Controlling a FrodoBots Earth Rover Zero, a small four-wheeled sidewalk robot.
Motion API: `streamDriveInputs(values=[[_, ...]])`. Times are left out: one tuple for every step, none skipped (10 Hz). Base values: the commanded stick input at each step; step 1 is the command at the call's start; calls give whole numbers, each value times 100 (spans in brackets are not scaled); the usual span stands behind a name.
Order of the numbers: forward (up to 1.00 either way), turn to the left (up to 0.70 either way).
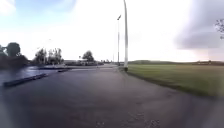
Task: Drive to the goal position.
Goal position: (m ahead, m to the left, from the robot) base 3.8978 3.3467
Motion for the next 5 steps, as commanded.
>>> streamDriveInputs(values=[[45,0],[45,0],[45,0],[45,0],[45,0]])
